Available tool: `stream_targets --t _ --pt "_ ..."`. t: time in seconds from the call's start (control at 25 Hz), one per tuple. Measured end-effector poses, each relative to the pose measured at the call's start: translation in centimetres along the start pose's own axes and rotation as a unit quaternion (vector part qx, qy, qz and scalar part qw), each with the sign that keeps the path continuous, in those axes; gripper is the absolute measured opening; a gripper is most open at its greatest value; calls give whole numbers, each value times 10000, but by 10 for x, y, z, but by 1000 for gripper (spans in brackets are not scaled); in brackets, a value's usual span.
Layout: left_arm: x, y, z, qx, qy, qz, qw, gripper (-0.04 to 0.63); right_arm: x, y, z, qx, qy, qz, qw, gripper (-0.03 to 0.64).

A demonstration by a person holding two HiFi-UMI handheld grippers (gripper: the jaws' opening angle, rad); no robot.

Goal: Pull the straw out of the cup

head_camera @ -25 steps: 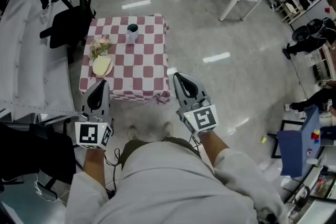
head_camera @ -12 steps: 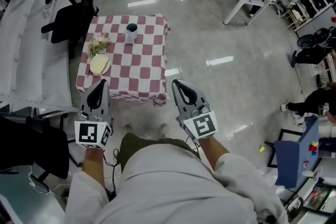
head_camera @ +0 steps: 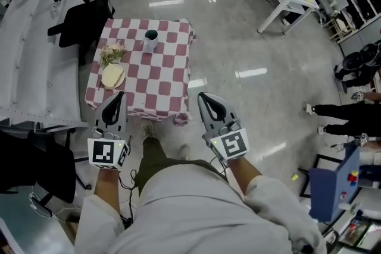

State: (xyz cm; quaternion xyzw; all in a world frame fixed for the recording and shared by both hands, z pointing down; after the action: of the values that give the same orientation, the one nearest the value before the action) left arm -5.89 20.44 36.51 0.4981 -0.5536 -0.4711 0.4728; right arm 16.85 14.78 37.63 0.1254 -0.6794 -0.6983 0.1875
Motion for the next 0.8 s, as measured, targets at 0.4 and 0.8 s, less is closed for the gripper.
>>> stream_targets --t 0.4,0.8 --pt "85 11 40 -103 445 29 9990 3 67 -1 -37 -4 396 157 9991 3" --pt "166 18 89 -181 881 134 9959 3 153 -13 -89 46 940 390 9948 5"
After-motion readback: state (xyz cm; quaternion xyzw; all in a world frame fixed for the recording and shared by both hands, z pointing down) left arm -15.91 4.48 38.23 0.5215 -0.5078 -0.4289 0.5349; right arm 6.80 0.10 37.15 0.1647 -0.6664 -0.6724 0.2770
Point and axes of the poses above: the fingertips, and each gripper's own axes: x forward along the fingers, z to its left, y out of its underside, the point moved 3 cm from there along -x, backward along the fingers, and after that the axes turned 14 degrees about -y, right-handed, at the moved point
